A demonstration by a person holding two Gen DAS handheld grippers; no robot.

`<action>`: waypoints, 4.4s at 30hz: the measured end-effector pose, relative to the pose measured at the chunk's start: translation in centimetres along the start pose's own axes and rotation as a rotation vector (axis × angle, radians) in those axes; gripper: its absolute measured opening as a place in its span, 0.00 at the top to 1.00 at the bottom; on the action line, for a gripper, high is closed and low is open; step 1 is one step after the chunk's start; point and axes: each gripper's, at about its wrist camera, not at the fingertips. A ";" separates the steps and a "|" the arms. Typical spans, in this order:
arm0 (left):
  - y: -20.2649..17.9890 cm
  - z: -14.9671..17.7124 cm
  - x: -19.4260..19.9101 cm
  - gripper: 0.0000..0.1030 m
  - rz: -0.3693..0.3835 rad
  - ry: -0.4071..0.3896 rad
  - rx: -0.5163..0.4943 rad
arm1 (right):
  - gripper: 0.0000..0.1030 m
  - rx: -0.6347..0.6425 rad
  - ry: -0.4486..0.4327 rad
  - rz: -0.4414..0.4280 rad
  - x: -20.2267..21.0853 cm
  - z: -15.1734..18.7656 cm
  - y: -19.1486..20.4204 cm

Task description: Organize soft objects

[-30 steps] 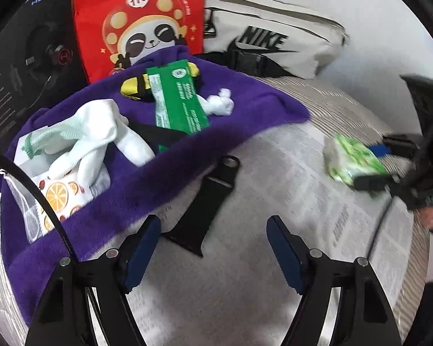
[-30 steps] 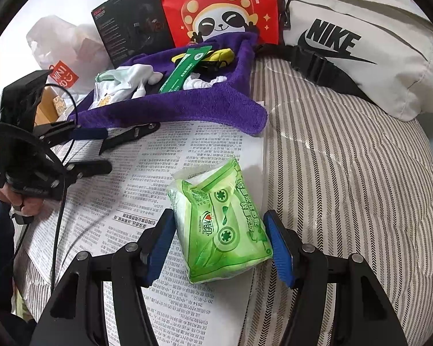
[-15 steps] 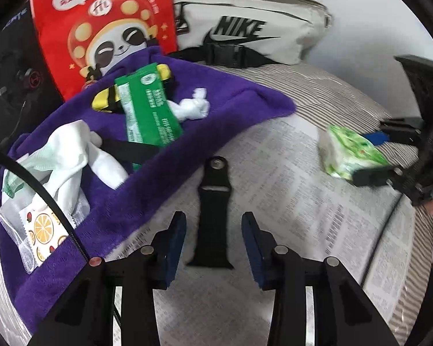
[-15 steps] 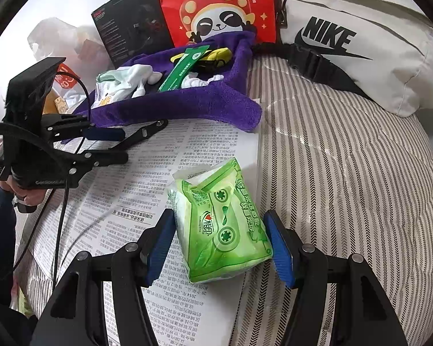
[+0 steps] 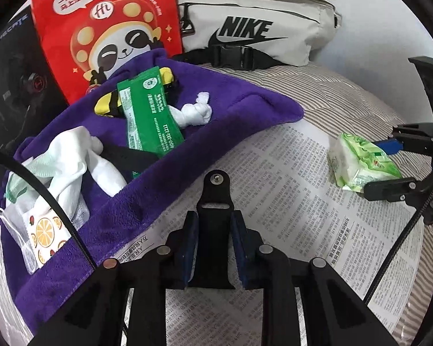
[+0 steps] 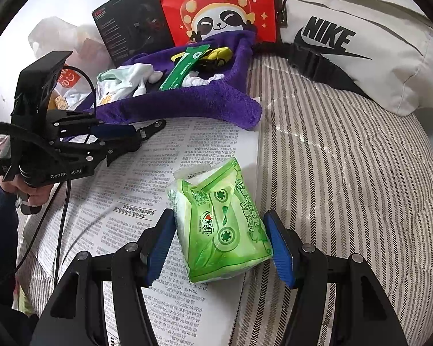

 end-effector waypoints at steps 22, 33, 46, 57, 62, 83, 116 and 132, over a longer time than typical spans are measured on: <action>3.1 4.0 4.7 0.80 0.014 -0.083 0.230 | 0.41 0.069 -0.027 0.006 1.2 -3.0 3.3; 4.4 4.7 6.9 0.80 -0.023 -0.110 0.264 | 0.41 0.093 -0.035 -0.036 0.3 -5.1 5.2; 7.1 2.7 8.3 0.80 -0.031 -0.147 0.299 | 0.41 0.123 -0.066 -0.041 -1.2 -9.8 6.1; 9.6 -0.2 7.1 0.80 -0.032 -0.159 0.313 | 0.41 0.080 -0.087 0.003 -3.8 -14.7 4.7; 10.6 -1.4 5.8 0.80 -0.031 -0.153 0.309 | 0.41 0.073 -0.081 0.057 -5.7 -16.3 4.0; 12.6 -1.9 -0.2 0.79 -0.033 -0.099 0.320 | 0.41 0.113 -0.048 0.072 -10.9 -16.5 3.6; 8.2 2.4 12.1 0.09 -0.142 -0.172 0.393 | 0.00 0.081 -0.123 0.098 2.3 -11.6 10.1; 4.9 6.7 16.8 0.04 -0.284 -0.119 0.585 | 0.00 0.012 -0.134 0.169 8.6 -6.4 12.4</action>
Point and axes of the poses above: each gripper's, at about its wrist camera, not at the fingertips, and x roughly against the way its jaws point, y to its left, z to its underside, and after that the axes turned 1 degree about -y, right-handed
